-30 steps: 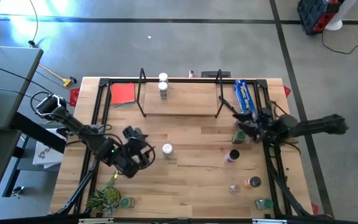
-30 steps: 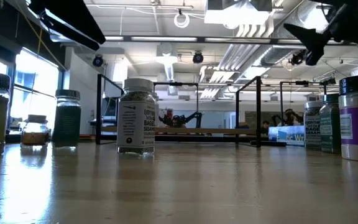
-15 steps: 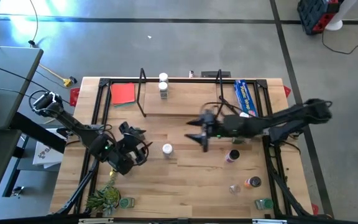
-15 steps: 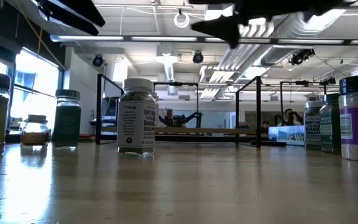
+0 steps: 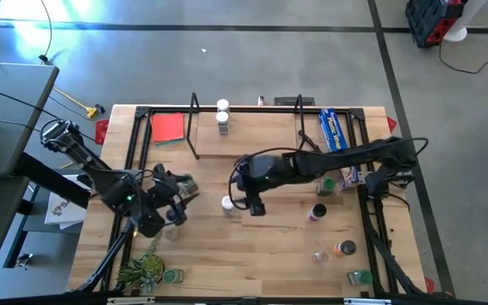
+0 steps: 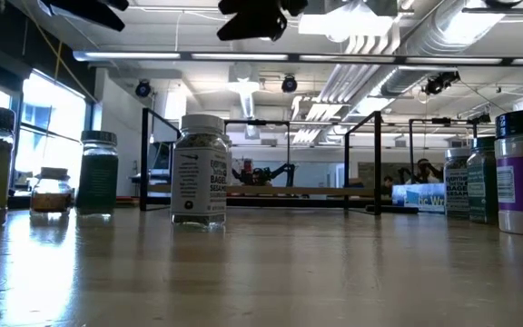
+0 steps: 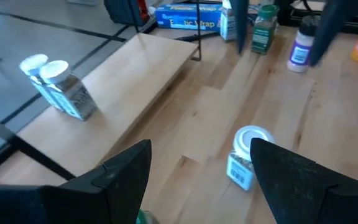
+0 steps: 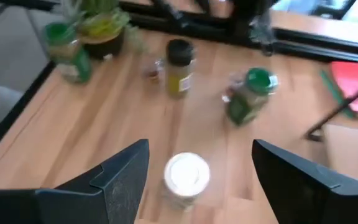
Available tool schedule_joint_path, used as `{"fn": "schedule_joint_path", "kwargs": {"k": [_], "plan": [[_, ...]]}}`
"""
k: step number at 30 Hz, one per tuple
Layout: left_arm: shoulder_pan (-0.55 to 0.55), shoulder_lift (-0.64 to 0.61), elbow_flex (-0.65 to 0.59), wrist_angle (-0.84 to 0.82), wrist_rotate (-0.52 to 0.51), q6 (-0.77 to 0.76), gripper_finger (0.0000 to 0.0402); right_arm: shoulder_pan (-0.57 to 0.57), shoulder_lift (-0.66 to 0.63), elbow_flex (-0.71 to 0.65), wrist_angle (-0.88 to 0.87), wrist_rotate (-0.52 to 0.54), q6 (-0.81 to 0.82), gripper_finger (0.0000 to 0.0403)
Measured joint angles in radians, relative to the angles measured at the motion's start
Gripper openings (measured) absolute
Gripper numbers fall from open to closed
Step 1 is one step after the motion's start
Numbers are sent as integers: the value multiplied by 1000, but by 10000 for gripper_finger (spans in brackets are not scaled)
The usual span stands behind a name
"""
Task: Shelf spices
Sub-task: Put the bottom white seasoning bottle on the shelf aligned with the other white seasoning bottle
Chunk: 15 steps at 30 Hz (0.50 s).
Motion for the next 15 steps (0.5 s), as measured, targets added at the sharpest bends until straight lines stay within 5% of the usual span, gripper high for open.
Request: {"fn": "schedule_joint_path", "kwargs": {"k": [4, 10, 15], "plan": [[-13, 0, 0, -30, -18, 0, 268, -44, 22, -69, 18, -150, -68, 279], [-13, 2, 0, -38, -16, 0, 268, -91, 47, -167, 151, -160, -267, 279], [-13, 7, 0, -41, -15, 0, 268, -110, 124, -201, 163, -187, -269, 279]]}}
